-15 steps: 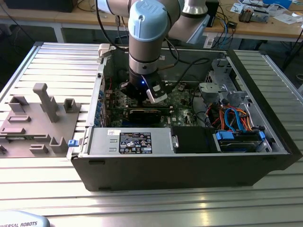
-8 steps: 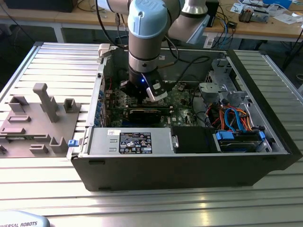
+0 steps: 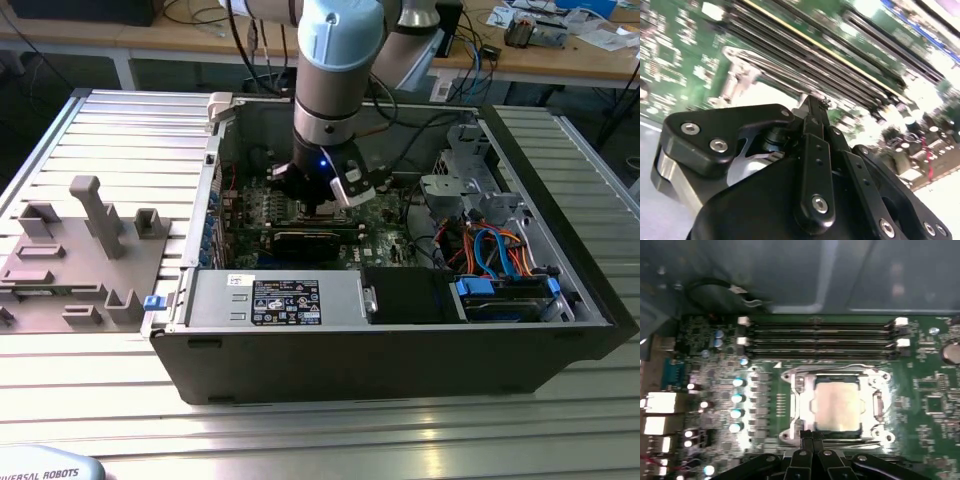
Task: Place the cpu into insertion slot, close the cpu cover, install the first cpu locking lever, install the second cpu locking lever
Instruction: 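Install the second cpu locking lever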
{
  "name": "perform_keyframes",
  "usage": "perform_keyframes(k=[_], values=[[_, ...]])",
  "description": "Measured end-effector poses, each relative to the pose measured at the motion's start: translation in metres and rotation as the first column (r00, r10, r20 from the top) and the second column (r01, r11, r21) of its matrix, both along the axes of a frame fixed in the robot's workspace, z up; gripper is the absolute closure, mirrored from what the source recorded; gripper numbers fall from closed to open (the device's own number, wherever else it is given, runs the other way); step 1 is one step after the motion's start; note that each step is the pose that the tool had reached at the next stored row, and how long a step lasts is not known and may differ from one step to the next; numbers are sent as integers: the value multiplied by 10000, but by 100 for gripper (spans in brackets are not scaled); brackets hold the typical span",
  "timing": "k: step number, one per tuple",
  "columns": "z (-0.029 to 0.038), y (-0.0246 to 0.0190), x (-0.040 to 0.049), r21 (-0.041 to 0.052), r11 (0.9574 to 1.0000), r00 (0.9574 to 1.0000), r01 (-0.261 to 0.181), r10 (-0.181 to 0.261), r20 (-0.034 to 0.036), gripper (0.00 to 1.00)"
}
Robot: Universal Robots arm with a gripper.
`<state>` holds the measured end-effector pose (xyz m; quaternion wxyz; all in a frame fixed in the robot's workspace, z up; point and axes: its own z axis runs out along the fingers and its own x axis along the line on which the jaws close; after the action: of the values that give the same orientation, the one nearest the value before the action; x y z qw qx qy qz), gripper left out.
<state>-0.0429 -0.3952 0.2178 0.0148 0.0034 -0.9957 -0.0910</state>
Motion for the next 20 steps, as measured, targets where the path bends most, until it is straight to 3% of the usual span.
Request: perform_keyframes(k=[6, 8, 9, 11, 12, 15, 17, 18, 20], values=[[1, 39, 270, -3, 10000, 9999, -1, 1, -147, 89], [0, 107, 296, -24, 10000, 9999, 2, -3, -153, 89], [1, 153, 298, -80, 10000, 9999, -1, 0, -153, 89], [1, 228, 299, -232, 9997, 9999, -1, -3, -153, 89], [0, 314, 301, -462, 9989, 9999, 0, -7, -152, 89], [1, 520, 308, -1073, 9942, 9999, -1, -16, -153, 89], [5, 561, 309, -1297, 9916, 9999, 0, -20, -151, 89], [57, 565, 309, -1367, 9906, 9999, -1, -20, -152, 89], [159, 565, 310, -1366, 9906, 9999, -1, -19, -144, 89]])
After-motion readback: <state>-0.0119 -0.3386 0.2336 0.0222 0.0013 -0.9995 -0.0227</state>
